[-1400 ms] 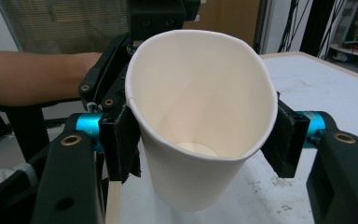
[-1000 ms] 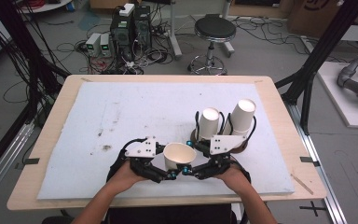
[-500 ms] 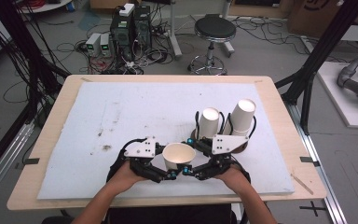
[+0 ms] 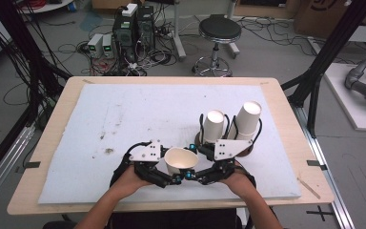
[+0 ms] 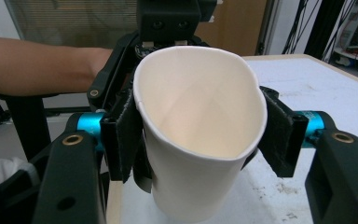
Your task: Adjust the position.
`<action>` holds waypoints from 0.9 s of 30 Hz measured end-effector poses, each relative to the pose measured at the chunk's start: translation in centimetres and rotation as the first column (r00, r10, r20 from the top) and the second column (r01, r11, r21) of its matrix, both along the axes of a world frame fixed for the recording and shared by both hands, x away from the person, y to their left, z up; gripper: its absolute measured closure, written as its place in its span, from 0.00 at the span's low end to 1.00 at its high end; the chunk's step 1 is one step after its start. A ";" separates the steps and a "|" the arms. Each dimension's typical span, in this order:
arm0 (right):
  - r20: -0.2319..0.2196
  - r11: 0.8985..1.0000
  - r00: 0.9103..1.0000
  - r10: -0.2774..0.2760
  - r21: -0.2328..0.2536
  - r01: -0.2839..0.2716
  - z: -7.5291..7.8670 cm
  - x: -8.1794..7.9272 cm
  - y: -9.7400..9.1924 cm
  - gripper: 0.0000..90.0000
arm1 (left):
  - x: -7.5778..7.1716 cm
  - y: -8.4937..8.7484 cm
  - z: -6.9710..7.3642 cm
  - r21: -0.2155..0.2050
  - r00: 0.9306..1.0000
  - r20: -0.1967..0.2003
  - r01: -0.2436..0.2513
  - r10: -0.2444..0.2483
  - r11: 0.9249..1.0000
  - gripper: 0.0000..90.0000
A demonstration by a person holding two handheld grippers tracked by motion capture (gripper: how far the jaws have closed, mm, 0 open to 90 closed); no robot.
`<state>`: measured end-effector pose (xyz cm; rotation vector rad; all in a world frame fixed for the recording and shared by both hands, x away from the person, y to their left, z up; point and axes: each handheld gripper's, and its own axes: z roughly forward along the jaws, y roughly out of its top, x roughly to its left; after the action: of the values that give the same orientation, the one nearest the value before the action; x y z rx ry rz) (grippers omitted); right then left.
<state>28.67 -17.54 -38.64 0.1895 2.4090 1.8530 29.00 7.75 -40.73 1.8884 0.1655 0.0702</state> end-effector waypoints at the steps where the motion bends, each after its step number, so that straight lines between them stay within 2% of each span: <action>1: -0.003 1.000 1.000 0.000 -0.001 0.000 0.0 0.0 0.0 0.41 | 0.0 0.0 0.0 0.001 1.000 -0.002 0.001 -0.001 1.000 0.38; 5: -0.016 1.000 1.000 -0.021 0.019 0.021 -0.1 0.0 0.2 0.29 | 0.1 0.2 0.0 -0.018 1.000 -0.013 -0.003 0.003 1.000 0.38; 6: -0.017 0.999 0.999 -0.035 0.034 0.036 -0.1 -0.1 0.2 0.22 | 0.2 0.3 0.0 -0.023 1.000 -0.011 -0.005 0.004 1.000 0.39; 9: -0.009 0.996 0.998 -0.064 0.056 0.065 0.1 0.0 -0.2 0.22 | 0.6 1.0 -0.1 -0.060 0.999 -0.021 -0.033 0.031 0.998 0.39; 12: -0.006 0.994 0.995 -0.097 0.059 0.097 0.3 0.1 -0.9 0.22 | 0.9 1.8 -0.1 -0.105 0.997 -0.028 -0.069 0.066 0.992 0.39; 18: 0.009 0.985 0.987 -0.163 0.053 0.162 0.5 0.5 -2.4 0.22 | 1.2 2.8 0.2 -0.115 0.991 -0.014 -0.133 0.132 0.984 0.39; 27: 0.006 0.981 0.982 -0.187 0.047 0.186 0.7 0.7 -2.8 0.22 | 1.2 4.0 0.3 -0.143 0.982 -0.011 -0.189 0.189 0.972 0.39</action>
<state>29.41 -20.34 -37.97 0.3939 2.2558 1.8217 30.24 11.73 -40.39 1.7250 0.3397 0.1860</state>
